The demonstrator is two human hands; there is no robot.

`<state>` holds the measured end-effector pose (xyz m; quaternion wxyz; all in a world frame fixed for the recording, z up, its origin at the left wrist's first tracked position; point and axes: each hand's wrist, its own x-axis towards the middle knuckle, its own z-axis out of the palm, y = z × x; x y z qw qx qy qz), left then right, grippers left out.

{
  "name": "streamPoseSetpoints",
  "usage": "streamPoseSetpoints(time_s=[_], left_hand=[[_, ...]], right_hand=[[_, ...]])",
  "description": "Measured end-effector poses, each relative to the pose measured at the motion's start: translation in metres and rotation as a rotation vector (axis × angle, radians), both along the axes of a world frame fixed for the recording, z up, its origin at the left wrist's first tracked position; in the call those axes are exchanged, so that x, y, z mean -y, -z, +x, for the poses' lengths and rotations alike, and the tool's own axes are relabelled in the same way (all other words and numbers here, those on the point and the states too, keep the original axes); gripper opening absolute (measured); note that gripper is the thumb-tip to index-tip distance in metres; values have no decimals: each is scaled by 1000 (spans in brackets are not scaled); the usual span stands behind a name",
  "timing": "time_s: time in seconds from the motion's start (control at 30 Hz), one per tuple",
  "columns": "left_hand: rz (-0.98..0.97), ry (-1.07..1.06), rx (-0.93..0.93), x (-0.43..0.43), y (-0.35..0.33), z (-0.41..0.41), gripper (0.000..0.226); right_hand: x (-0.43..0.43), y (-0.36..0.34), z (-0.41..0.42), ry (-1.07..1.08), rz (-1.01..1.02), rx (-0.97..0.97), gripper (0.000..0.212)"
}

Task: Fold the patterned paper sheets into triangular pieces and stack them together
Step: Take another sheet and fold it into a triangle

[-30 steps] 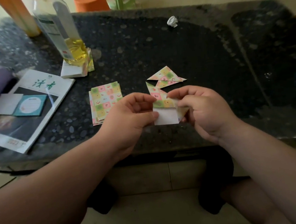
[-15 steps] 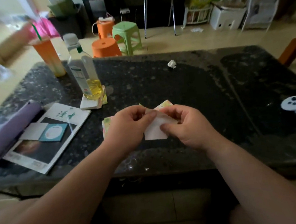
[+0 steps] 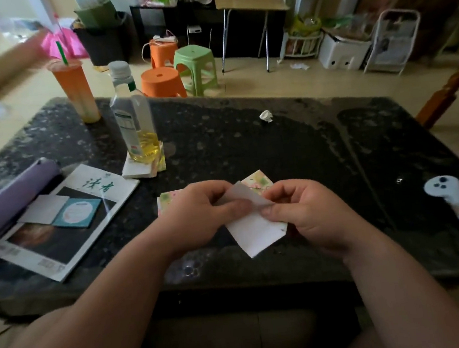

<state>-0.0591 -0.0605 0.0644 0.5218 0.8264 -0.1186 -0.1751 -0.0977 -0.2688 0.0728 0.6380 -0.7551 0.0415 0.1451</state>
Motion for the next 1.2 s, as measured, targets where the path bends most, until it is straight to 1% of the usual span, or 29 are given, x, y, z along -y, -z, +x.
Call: streamPoseSetpoints(time_s=[0.07,0.17,0.2,0.27,0.33,0.37,0.4,0.43,0.5,0.57,0.63,0.67,0.7,0.77,0.83,0.87,0.93,1.0,1.07,1.13,1.2], left_hand=[[95,42,1,-2,-1,9,10],[143,-11,-51,-5,10,23,9],[128,-58,-79,-5,15,27,12],[51,-177,-133,-4,24,34,20],[-9,-267,-143,0,29,39,24],[-9,-298,-121,2,31,41,25],[2,-326,-93,5,33,42,26],[8,-348,-72,8,35,43,26],[-7,-369,-85,13,39,47,27],[4,-319,-178,15,42,50,27],[20,-204,-348,15,44,54,25],[25,-142,-432,15,45,55,24],[36,-91,-495,16,46,54,25],[82,-55,-532,16,50,54,28],[76,-85,-543,16,50,54,28],[43,-107,-561,16,49,54,26],[-27,-131,-600,14,47,54,18],[-52,-120,-594,10,44,54,14],[27,-38,-522,6,44,56,12],[126,104,-473,4,42,55,10],[146,219,-497,6,40,50,10]], right_hand=[[1,4,3,33,45,-46,13],[-1,20,19,253,313,-155,15],[-2,24,26,304,360,-164,16],[0,29,40,309,382,-164,33],[2,32,51,252,382,-205,50],[2,33,54,230,354,-233,52],[2,33,57,228,299,-258,49],[2,34,59,240,201,-260,42],[0,36,62,276,-87,-193,33],[1,39,64,311,-348,-35,27],[3,40,66,297,-499,81,22],[4,39,65,260,-545,99,20],[6,40,65,204,-574,101,18],[10,41,64,64,-596,94,14],[14,40,61,-46,-573,102,10],[15,39,60,-77,-543,118,9],[18,38,56,-100,-493,153,10],[19,37,53,-91,-491,178,11],[20,38,53,-75,-505,182,11],[21,39,54,-47,-490,178,10],[20,40,54,-26,-485,182,8]])
